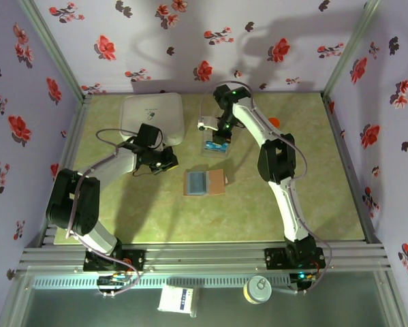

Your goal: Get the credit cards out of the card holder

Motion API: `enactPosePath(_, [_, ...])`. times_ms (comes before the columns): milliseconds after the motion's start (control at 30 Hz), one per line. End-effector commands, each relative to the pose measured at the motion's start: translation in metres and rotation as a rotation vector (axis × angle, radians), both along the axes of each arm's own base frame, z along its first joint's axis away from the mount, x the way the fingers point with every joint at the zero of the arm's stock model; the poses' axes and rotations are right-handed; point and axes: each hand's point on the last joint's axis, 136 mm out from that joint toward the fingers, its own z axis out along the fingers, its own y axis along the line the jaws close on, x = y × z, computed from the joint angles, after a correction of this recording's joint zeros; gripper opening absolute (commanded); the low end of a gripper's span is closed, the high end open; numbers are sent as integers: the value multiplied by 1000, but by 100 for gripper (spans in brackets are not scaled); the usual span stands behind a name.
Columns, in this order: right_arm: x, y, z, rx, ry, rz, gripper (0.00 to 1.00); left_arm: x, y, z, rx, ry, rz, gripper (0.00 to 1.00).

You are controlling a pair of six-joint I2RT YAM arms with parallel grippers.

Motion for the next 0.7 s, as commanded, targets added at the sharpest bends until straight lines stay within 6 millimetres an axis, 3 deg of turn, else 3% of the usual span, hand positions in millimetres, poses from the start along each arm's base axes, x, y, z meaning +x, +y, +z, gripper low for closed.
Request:
enactPosePath(0, [-8, -1, -8, 8, 59, 13, 0, -1, 3, -7, -3, 24, 18, 3])
enactPosePath(533, [-12, 3, -31, 4, 126, -8, 0, -3, 2, -9, -17, 30, 28, 3])
enactPosePath(667, [-12, 4, -18, 22, 118, -23, 11, -4, 1, -9, -24, 31, 29, 3])
